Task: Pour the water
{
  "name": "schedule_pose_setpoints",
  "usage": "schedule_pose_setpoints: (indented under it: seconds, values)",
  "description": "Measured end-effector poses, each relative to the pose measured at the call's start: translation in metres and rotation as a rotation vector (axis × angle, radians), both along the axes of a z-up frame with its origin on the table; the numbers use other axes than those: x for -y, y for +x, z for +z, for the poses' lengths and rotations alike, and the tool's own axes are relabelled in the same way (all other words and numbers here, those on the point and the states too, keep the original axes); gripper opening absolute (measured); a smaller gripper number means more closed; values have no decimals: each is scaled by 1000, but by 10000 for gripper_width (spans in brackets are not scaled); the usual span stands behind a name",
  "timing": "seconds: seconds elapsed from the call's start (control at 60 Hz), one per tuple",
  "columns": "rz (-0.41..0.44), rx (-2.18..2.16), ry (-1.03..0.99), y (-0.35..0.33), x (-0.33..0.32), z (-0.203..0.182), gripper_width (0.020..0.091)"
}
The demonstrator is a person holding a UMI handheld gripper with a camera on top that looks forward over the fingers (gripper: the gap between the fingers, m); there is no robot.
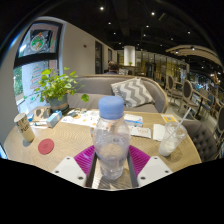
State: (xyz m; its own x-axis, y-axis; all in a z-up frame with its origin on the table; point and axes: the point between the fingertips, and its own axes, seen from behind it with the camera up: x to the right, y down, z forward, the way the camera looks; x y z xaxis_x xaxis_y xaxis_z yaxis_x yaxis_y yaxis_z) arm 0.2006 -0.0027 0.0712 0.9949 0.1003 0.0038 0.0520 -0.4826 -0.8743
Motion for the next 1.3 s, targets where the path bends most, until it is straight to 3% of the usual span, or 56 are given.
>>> schedule_pose_setpoints:
  seconds: [0.017,0.283,0.433,0.45,0.617,0.783,1.017,1.15,1.3]
  values:
    - [-3,2,3,0,-1,0,498]
    - [-14,-51,18,-1,-1,2,364]
    - [-24,-28,19,-2,-3,3,379]
    - [-25,-26,21,-3,-4,3,322]
    - [-50,26,29,-12,-6,15,323]
    - [-68,127,67,-31,-13,55,321]
    - [-60,490,185,-95,-34,155,324]
    - [-6,748,228,-158,-45,188,324]
    - [106,1090,254,-229,-48,194,324]
